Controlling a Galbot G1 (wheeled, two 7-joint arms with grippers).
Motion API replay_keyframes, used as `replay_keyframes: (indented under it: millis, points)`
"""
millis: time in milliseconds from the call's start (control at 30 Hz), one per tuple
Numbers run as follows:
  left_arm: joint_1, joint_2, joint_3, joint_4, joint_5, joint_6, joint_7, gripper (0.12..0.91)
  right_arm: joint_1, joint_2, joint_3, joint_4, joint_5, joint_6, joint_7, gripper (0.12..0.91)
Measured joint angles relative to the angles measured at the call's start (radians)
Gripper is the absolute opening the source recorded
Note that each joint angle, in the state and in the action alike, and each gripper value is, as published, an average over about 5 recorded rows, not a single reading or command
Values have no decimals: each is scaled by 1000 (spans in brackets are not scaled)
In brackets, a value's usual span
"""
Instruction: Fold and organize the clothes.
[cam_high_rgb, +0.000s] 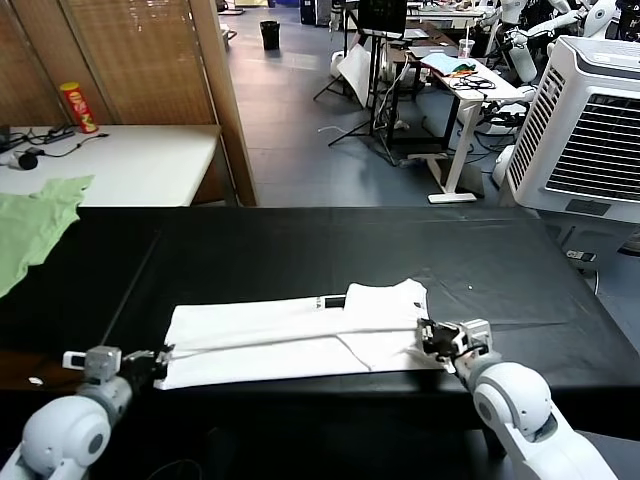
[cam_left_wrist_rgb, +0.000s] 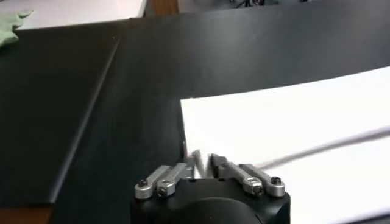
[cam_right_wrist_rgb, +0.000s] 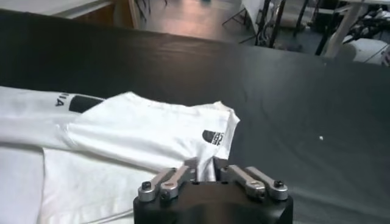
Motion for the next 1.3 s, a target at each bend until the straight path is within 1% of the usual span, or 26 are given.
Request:
replay_keyframes:
  millis: [67,100,167,200,300,400,500,633,833,900,933,1067,1167,1200,1233,1300]
  points:
    - [-8,-5,-3,-13,-5,0,-2,628,16,11,11,-11,-2,17,11,679]
    - [-15,-9,-1,-14,-8,-2,-4,676,28,19,13,-21,-6,27,18,720]
    - [-39,-18,8,-5,-18,-13,-12,752,58,38,10,-50,-19,46,32,775]
    - [-55,-23,15,6,-27,-21,-18,775,75,48,6,-69,-26,53,38,787]
    - [-121,-45,40,59,-57,-41,-33,795,135,85,-17,-135,-40,66,51,797]
    - [-196,-67,66,127,-67,-52,-36,798,193,120,-40,-205,-42,69,61,798]
    - [-256,-81,85,191,-70,-59,-36,798,239,151,-61,-271,-43,68,62,798]
    - [-305,-88,95,261,-80,-65,-34,798,279,190,-86,-337,-51,63,55,793]
    - [-326,-90,98,311,-109,-61,-31,793,297,224,-106,-375,-68,54,51,696]
    - [-329,-91,99,319,-114,-56,-30,763,297,228,-108,-381,-71,54,52,677]
    - [-330,-92,100,321,-116,-52,-30,735,297,230,-108,-382,-73,53,52,669]
    - [-326,-95,99,322,-135,-41,-30,557,292,236,-107,-385,-80,55,50,652]
    - [-322,-96,98,320,-141,-38,-29,459,288,242,-107,-387,-95,60,45,628]
    - [-321,-96,98,320,-140,-38,-29,439,286,245,-107,-388,-103,63,43,604]
    - [-321,-98,98,321,-138,-38,-29,411,284,248,-107,-388,-112,66,44,563]
    - [-320,-101,98,321,-133,-38,-29,327,278,256,-107,-386,-130,75,49,477]
